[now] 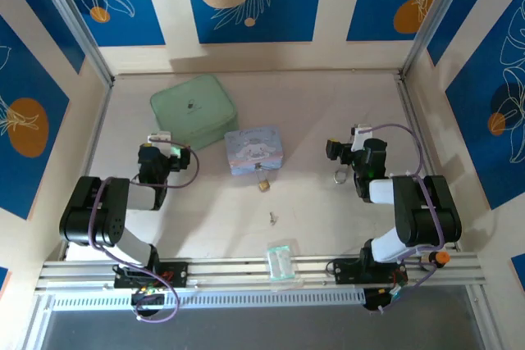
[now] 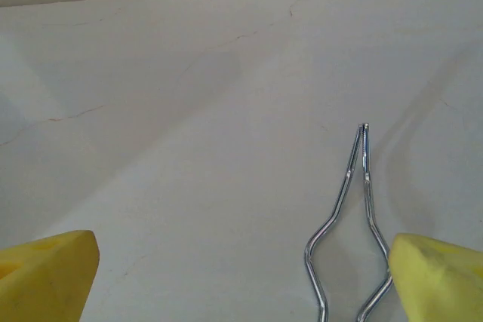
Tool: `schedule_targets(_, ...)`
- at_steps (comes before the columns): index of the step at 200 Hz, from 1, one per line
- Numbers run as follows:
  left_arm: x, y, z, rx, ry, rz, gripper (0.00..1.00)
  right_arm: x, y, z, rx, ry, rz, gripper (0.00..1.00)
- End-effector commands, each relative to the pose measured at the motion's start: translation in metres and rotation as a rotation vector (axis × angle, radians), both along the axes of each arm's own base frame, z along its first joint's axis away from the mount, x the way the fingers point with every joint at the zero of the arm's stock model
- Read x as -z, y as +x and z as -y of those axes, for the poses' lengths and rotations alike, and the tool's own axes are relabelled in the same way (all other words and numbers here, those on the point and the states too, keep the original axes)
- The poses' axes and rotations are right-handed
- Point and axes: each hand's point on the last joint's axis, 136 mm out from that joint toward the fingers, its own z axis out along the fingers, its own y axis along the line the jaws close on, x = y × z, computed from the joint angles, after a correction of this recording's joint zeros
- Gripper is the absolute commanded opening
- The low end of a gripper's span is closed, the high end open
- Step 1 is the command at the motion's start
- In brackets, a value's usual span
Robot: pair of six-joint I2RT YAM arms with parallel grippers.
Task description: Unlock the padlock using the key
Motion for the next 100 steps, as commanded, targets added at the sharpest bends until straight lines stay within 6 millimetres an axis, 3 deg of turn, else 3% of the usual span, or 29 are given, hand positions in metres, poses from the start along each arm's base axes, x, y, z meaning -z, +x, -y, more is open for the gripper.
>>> schedule_targets(1, -0.0107, 0.0078, 0.0026, 0.003, 0.008, 0.042, 0.99, -0.01, 0.009, 0.0, 0.008, 0.004, 0.034, 0.99)
schedule_targets(100, -0.0107, 0.0077, 0.0024, 0.003, 0.008, 0.041, 0.99, -0.0094, 0.0087, -0.0024, -0.013, 0.008, 0.029, 0.99)
